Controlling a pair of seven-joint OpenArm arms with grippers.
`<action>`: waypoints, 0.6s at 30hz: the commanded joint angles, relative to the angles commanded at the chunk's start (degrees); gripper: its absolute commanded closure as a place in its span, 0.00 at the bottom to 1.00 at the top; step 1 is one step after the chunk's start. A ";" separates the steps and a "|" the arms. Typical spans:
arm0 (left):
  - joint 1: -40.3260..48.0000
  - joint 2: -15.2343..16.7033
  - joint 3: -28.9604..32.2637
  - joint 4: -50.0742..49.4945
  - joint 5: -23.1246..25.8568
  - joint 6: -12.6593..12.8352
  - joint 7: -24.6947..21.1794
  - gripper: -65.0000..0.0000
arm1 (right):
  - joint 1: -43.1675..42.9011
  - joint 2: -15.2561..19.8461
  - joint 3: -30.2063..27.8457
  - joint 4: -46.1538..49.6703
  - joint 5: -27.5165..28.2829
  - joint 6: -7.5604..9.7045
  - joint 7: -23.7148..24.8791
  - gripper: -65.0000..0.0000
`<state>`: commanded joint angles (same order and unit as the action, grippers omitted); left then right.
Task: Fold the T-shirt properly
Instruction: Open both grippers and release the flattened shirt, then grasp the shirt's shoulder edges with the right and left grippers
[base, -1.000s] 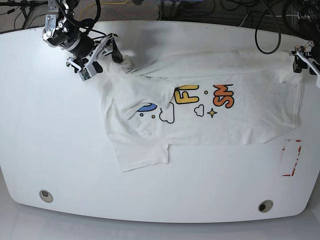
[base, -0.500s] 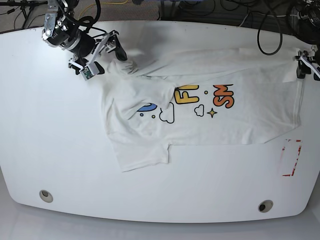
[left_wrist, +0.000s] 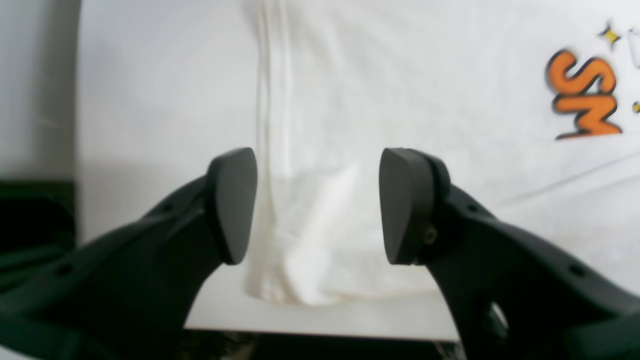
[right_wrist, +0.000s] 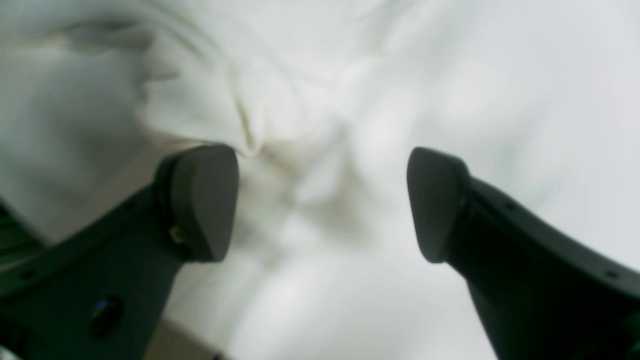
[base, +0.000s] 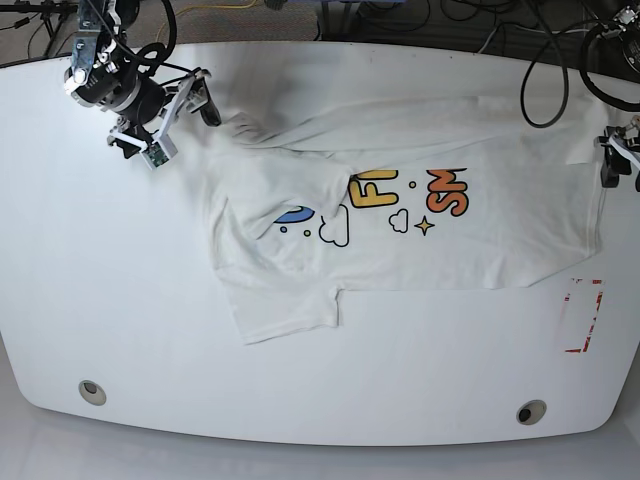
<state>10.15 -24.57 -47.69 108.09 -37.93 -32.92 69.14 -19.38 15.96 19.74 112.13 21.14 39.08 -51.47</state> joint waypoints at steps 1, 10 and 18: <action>-0.44 -0.09 0.00 0.00 0.00 0.09 0.00 0.46 | 0.79 -0.18 0.00 -0.09 -0.79 0.00 0.00 0.24; -6.07 -0.26 0.53 -0.09 3.34 0.18 0.00 0.46 | 13.80 -3.87 0.35 -7.30 -8.26 0.35 0.00 0.24; -12.48 0.00 2.46 -0.97 13.19 0.00 0.00 0.46 | 23.56 -4.48 0.35 -17.67 -9.93 0.44 1.32 0.24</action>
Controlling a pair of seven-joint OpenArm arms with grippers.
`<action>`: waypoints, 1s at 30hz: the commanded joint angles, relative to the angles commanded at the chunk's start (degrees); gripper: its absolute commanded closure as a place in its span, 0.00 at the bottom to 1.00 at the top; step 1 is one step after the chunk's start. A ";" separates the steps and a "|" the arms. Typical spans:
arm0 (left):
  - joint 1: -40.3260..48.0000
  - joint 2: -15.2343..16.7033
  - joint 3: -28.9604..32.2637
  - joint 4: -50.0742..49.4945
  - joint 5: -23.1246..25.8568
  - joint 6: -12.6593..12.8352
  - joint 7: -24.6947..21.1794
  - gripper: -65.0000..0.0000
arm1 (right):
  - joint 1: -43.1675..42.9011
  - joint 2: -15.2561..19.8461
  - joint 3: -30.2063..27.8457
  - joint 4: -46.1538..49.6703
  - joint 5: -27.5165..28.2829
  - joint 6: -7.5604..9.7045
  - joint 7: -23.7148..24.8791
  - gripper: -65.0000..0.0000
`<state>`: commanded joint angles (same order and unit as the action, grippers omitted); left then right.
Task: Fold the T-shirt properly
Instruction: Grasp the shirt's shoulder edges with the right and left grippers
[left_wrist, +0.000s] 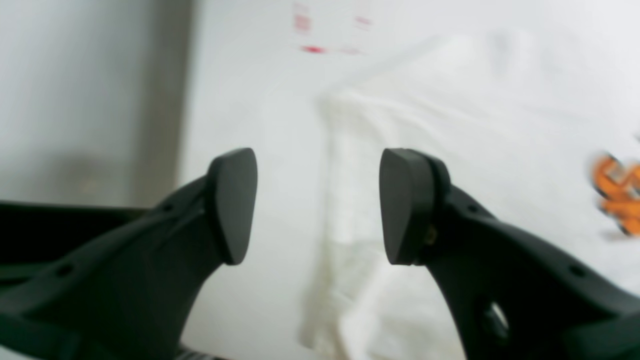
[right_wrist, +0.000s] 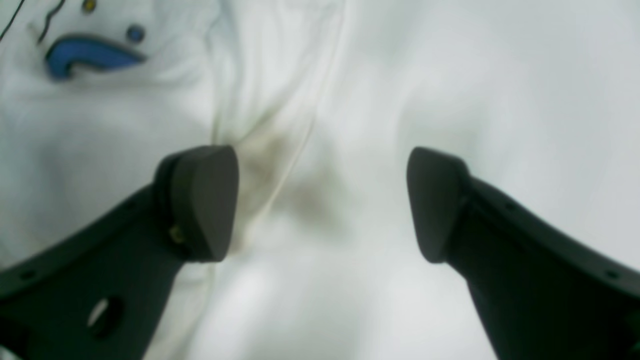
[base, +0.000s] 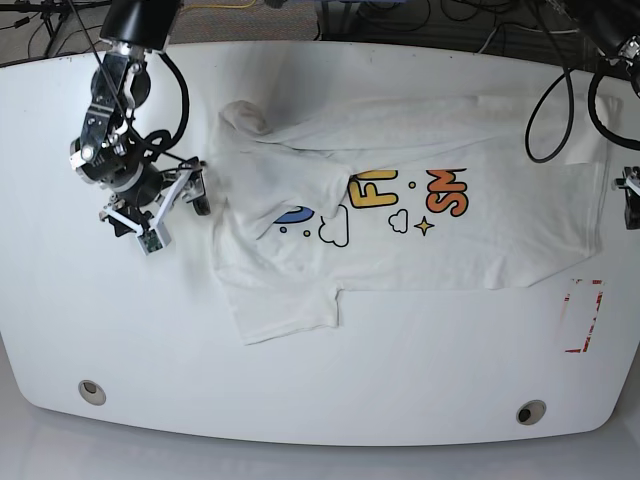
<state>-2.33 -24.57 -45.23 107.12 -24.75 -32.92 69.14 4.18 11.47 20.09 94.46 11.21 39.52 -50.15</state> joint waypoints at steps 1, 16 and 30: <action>-0.53 0.00 0.35 -0.62 1.05 0.00 0.00 0.46 | 0.97 0.00 0.00 -1.58 0.09 0.00 0.53 0.24; -8.79 -1.76 0.70 -16.44 6.15 0.00 -3.60 0.46 | 8.09 -2.29 -0.35 -18.73 0.35 0.00 7.30 0.24; -9.05 -2.81 0.88 -26.02 6.24 0.18 -14.51 0.46 | 8.53 -5.19 -0.44 -24.09 0.26 0.00 11.25 0.24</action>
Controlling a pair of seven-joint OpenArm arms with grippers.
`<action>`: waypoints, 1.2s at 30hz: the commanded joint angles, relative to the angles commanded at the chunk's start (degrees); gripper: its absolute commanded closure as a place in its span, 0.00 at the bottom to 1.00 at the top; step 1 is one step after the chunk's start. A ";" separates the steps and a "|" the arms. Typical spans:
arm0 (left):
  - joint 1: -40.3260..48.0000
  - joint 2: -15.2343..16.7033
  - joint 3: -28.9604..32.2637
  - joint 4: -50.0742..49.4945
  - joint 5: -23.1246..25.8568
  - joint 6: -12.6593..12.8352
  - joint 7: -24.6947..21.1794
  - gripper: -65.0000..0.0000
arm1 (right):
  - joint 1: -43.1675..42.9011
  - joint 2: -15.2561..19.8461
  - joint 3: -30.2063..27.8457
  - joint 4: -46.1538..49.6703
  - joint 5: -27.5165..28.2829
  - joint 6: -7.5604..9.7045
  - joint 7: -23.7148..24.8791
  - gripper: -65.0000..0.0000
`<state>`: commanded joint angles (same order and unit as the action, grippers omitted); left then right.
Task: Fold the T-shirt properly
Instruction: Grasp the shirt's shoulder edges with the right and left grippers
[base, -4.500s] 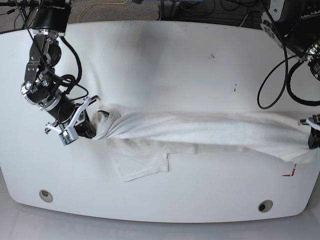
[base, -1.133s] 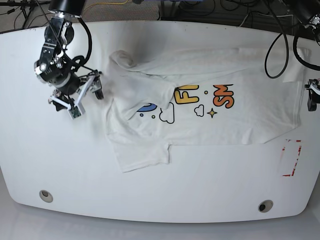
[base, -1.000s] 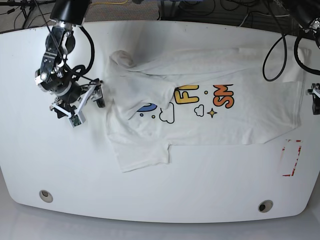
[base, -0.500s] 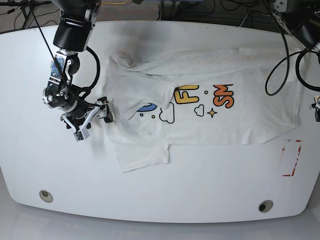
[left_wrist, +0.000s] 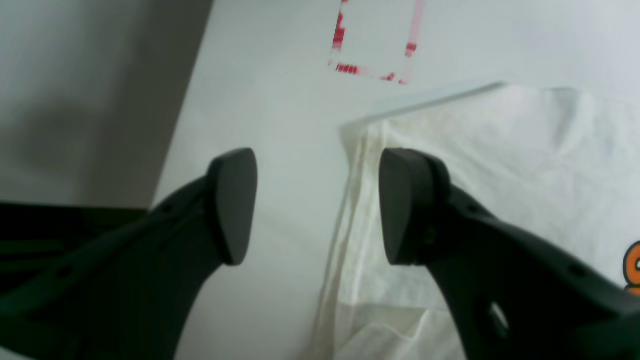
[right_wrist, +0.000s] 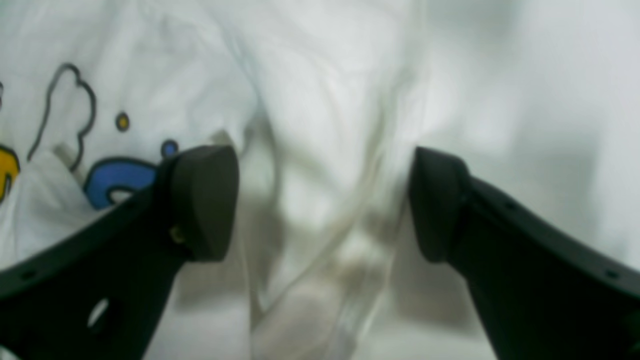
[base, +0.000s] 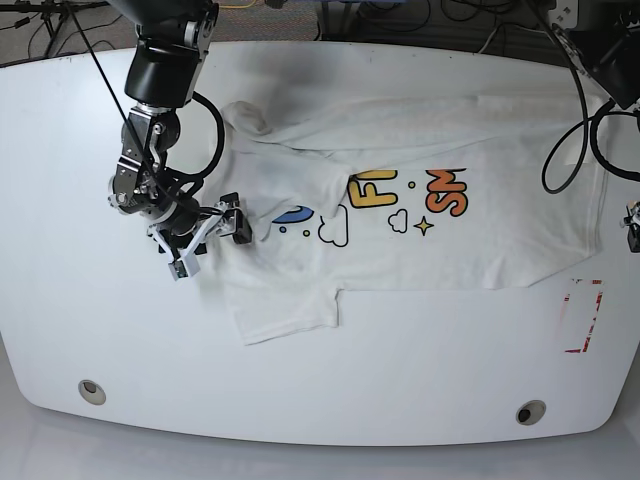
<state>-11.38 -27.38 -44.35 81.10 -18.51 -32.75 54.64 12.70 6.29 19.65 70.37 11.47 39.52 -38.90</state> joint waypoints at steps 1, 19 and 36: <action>0.00 -0.18 0.00 -0.62 0.00 0.00 -0.62 0.46 | 0.00 -0.44 0.00 -0.53 -0.26 -0.09 0.70 0.24; -8.97 -2.02 10.02 -25.41 7.82 0.09 -17.58 0.45 | 0.79 -1.05 0.00 -4.13 -0.62 -0.09 3.96 1.00; -19.25 -2.11 11.69 -46.24 10.64 0.09 -19.96 0.45 | 0.53 -1.23 0.00 -3.96 -0.18 -0.09 3.87 0.99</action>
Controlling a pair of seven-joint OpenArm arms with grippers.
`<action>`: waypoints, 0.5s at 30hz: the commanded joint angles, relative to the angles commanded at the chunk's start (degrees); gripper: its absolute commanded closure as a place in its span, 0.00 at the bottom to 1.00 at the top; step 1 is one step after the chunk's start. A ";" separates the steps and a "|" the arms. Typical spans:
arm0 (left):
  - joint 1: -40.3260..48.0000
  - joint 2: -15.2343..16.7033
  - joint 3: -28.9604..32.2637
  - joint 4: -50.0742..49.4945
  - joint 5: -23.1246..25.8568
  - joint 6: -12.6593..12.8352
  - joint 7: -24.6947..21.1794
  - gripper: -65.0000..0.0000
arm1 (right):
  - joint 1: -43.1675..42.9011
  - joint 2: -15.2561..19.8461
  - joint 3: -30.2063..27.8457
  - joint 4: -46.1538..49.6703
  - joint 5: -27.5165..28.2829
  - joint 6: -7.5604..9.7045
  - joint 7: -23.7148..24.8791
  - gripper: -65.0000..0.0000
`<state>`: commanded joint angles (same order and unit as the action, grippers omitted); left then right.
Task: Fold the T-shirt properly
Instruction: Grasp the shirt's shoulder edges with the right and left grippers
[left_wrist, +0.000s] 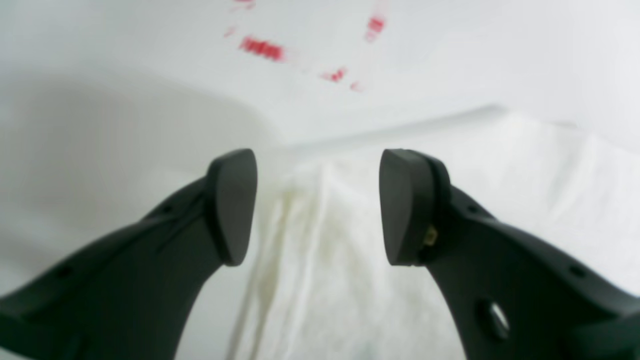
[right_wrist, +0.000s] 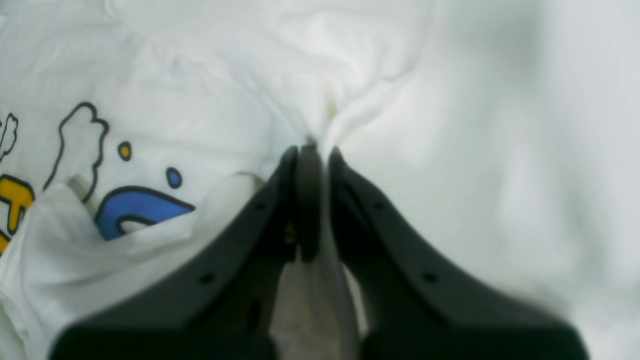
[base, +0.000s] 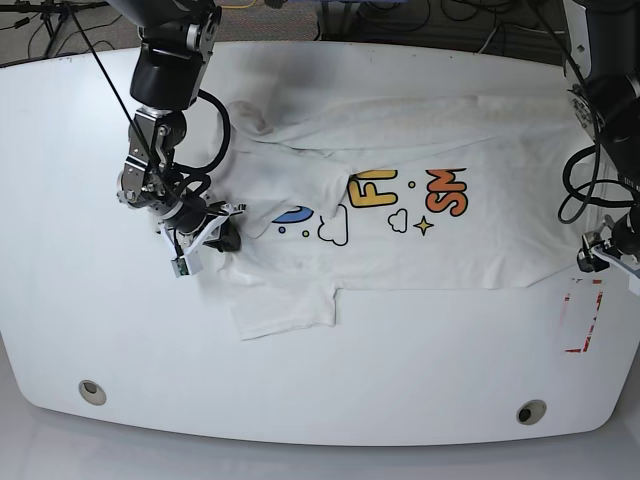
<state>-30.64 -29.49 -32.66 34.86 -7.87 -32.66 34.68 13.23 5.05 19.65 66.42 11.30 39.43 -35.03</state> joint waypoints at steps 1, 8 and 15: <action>0.00 0.09 0.09 0.00 0.00 0.00 0.00 0.45 | 0.00 0.00 0.00 0.00 0.00 0.00 0.00 0.99; 0.18 1.76 3.34 0.00 0.00 0.00 0.00 0.45 | -0.18 0.09 0.00 0.09 0.09 0.09 0.00 0.99; 0.53 1.85 6.95 0.00 0.09 1.23 0.00 0.45 | -0.26 0.09 0.00 1.67 0.09 0.09 0.00 0.99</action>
<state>-30.11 -27.65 -25.71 34.86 -7.78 -31.43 34.68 12.97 5.14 19.65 68.09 11.38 39.52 -35.03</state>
